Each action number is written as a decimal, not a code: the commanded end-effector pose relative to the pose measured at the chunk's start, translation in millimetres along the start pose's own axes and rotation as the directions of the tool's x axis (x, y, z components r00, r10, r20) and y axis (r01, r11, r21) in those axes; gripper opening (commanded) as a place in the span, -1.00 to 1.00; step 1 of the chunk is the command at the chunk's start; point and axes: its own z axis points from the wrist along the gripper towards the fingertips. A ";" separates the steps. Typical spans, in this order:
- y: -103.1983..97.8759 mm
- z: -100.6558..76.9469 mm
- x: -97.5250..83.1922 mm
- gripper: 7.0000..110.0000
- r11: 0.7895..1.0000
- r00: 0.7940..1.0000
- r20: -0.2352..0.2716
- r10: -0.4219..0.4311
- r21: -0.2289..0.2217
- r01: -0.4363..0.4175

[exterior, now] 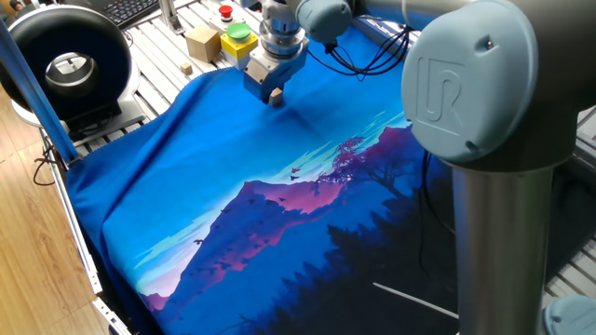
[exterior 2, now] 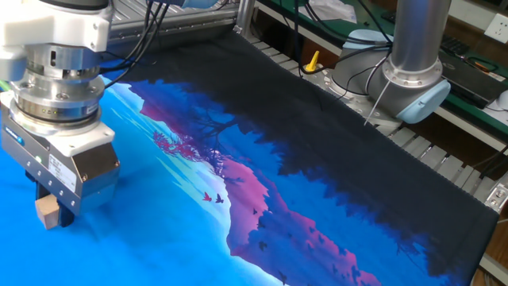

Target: Hold a small block with the gripper and sweep it from left to right on the table

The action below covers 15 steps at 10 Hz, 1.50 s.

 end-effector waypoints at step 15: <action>1.3 0.5 0.1 -0.71 1.000 1.000 0.008 0.016 -0.013 -0.016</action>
